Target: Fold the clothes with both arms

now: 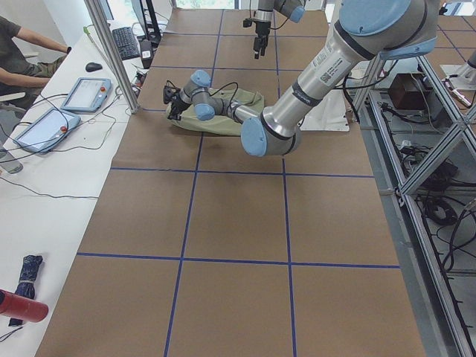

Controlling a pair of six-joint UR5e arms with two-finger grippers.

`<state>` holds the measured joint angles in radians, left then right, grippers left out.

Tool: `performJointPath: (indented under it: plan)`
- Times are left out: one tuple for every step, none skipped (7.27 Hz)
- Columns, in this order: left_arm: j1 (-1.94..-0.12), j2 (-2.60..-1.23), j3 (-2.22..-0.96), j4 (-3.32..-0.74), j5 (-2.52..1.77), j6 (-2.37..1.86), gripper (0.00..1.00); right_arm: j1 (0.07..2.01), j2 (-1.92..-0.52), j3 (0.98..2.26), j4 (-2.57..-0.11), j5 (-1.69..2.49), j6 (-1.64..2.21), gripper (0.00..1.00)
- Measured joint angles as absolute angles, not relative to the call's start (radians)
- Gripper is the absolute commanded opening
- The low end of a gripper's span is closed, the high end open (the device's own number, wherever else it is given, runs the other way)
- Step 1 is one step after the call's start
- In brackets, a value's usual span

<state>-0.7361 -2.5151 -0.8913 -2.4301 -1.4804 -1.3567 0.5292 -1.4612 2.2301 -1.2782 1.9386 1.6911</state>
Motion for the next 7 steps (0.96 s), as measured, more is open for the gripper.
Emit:
performJointPath:
  plan:
    - [-0.743,-2.519,-0.878,-2.440,-1.473,-1.355,1.00,0.529,-1.452,2.229,-1.281,1.934,1.690,1.00]
    - [-0.762,-2.518,-0.875,-2.439,-1.479,-1.349,1.00,0.530,-1.437,2.225,-1.286,1.928,1.687,1.00]
    - [-0.789,-2.512,-0.889,-2.413,-1.516,-1.331,1.00,0.532,-1.419,2.208,-1.290,1.914,1.677,1.00]
    - [-0.814,-2.478,-0.956,-2.350,-1.580,-1.301,1.00,0.535,-1.383,2.167,-1.295,1.903,1.655,1.00]
    - [-0.829,-2.412,-1.078,-2.267,-1.640,-1.260,1.00,0.537,-1.333,2.117,-1.318,1.899,1.616,1.00]
    - [-0.836,-2.350,-1.203,-2.181,-1.680,-1.228,1.00,0.537,-1.282,2.083,-1.375,1.896,1.557,1.00]
    - [-0.838,-2.303,-1.317,-2.094,-1.715,-1.212,1.00,0.537,-1.228,2.053,-1.444,1.895,1.488,1.00]
